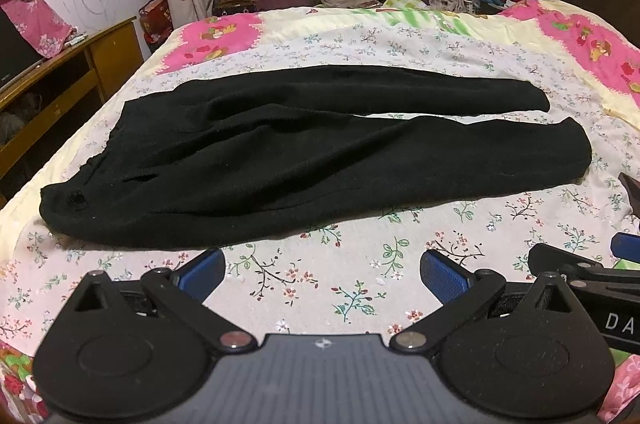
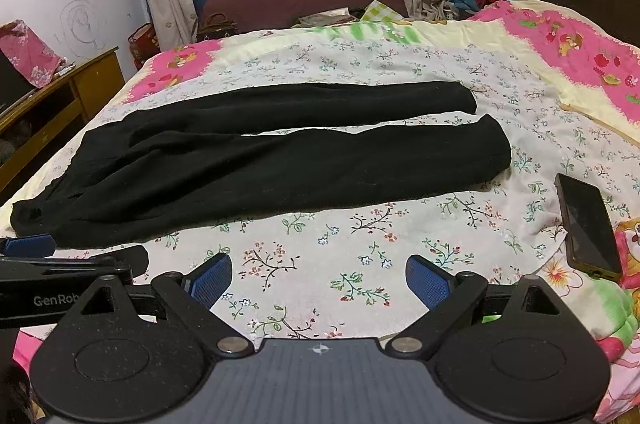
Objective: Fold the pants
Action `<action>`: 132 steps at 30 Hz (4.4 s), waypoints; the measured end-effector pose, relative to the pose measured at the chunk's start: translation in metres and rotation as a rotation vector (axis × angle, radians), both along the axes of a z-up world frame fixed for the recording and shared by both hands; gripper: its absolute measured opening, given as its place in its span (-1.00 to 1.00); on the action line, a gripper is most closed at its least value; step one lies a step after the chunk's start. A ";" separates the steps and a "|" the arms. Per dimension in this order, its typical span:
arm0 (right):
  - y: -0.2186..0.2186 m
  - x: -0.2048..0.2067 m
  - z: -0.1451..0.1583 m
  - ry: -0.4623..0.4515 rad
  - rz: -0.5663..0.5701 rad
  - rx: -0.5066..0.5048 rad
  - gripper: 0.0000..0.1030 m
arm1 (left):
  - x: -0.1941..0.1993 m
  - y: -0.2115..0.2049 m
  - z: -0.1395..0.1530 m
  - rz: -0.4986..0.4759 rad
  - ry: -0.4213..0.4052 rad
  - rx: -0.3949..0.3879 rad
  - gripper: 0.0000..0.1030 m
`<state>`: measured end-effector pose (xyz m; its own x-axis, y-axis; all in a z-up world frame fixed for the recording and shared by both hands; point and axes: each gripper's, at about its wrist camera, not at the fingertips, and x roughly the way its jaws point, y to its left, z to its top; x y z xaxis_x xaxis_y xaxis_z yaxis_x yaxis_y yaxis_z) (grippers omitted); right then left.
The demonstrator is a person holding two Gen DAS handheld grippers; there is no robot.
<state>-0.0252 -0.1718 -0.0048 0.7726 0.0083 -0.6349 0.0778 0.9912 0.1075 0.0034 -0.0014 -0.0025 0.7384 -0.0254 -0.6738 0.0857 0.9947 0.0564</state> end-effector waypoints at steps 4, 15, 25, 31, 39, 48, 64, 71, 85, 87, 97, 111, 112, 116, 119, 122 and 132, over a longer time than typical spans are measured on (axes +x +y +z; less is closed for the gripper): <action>0.001 0.001 0.000 0.001 0.000 -0.001 0.66 | 0.001 0.001 0.000 0.002 0.001 -0.002 1.00; 0.003 0.000 0.002 -0.008 0.004 -0.009 0.66 | 0.000 0.003 0.001 0.005 0.002 -0.010 1.00; 0.003 0.000 0.002 -0.012 0.005 -0.010 0.66 | 0.000 0.002 0.001 0.005 0.002 -0.008 1.00; 0.003 0.000 0.002 -0.011 0.006 -0.010 0.66 | 0.000 0.002 0.001 0.006 0.004 -0.009 1.00; 0.003 0.000 0.002 -0.013 0.006 -0.010 0.67 | 0.000 0.003 0.001 0.007 0.003 -0.010 1.00; 0.004 0.000 0.003 -0.015 0.006 -0.012 0.67 | 0.000 0.003 0.002 0.008 -0.001 -0.009 1.00; 0.006 -0.001 0.006 -0.014 0.019 -0.006 0.67 | -0.002 0.007 0.005 -0.007 -0.015 -0.009 1.00; 0.011 0.001 0.011 -0.039 0.059 0.008 0.67 | -0.004 0.019 0.010 0.023 -0.029 -0.040 1.00; 0.008 -0.007 0.027 -0.077 0.113 0.041 0.50 | -0.018 0.024 0.030 0.009 -0.097 -0.009 1.00; 0.008 -0.009 0.030 -0.083 0.126 0.043 0.50 | -0.019 0.024 0.033 0.001 -0.104 -0.009 1.00; -0.004 0.028 0.038 -0.063 0.168 0.014 0.37 | 0.025 0.034 0.039 -0.075 -0.138 0.041 1.00; 0.010 0.141 0.013 0.015 0.301 0.007 0.31 | 0.137 0.063 0.002 -0.100 -0.057 0.031 1.00; 0.012 0.146 0.009 0.019 0.309 0.006 0.30 | 0.141 0.063 -0.001 -0.109 -0.055 0.028 1.00; 0.019 0.164 -0.004 0.031 0.341 0.010 0.28 | 0.162 0.057 -0.011 -0.138 -0.051 0.033 1.00; 0.020 0.178 -0.009 0.042 0.358 0.011 0.27 | 0.180 0.055 -0.017 -0.164 -0.046 0.037 1.00; 0.022 0.195 -0.012 0.046 0.395 -0.012 0.26 | 0.197 0.055 -0.017 -0.205 -0.058 0.053 1.00; 0.024 0.280 0.000 0.071 0.533 -0.075 0.24 | 0.268 0.074 0.001 -0.252 -0.075 0.098 0.99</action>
<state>0.2549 -0.1481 -0.0048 0.6290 0.3401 -0.6991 -0.4333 0.9000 0.0479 0.2712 0.0724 -0.0020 0.7651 -0.1521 -0.6257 0.3216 0.9321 0.1666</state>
